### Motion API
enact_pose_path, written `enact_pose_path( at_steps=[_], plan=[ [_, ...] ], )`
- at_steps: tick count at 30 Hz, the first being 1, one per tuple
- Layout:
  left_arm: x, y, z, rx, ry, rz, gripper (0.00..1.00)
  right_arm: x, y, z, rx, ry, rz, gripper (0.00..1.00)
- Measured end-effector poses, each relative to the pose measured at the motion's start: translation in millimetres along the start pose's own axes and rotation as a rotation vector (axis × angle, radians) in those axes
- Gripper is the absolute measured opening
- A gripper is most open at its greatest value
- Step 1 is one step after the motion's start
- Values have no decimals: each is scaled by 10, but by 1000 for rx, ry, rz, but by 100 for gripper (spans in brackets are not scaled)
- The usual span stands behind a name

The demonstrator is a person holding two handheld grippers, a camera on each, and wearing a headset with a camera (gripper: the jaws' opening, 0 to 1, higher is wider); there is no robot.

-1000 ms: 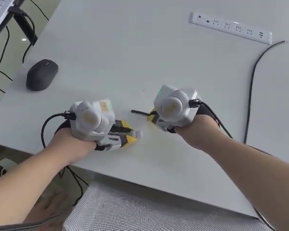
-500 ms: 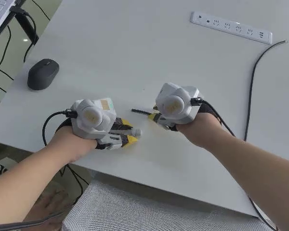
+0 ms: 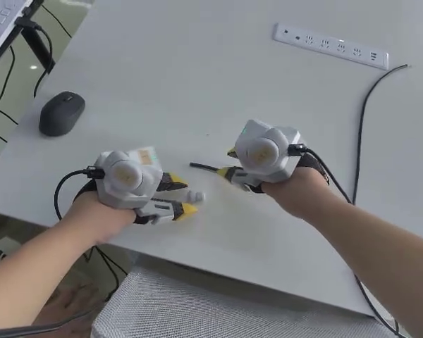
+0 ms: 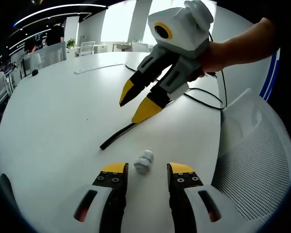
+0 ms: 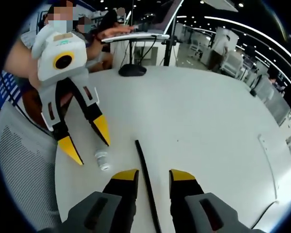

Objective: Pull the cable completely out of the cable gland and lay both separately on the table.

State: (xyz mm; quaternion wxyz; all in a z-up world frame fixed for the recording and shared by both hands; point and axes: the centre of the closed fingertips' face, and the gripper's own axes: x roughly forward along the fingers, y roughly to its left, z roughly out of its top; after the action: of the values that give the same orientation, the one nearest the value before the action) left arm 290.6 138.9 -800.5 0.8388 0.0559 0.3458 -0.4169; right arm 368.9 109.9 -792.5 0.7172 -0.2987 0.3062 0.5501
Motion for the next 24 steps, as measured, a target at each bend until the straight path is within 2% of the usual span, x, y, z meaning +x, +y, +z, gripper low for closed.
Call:
enact_pose_path(
  at_steps=[6,11,16,24],
  plan=[
    [-56,-14,68,-16,-28,13,40,-225,-11,-4,33,-34,-22,26],
    [-115,-58,130,-8,-43,22,43,-497,-41,-38,78,-71,-49,29],
    [-183,-107,149,-3,-43,27,45,-797,-76,-132,125,-107,-89,32],
    [-303,-162,216,0,-64,59,55,-1310,-125,-377,208,-150,-151,40]
  ],
)
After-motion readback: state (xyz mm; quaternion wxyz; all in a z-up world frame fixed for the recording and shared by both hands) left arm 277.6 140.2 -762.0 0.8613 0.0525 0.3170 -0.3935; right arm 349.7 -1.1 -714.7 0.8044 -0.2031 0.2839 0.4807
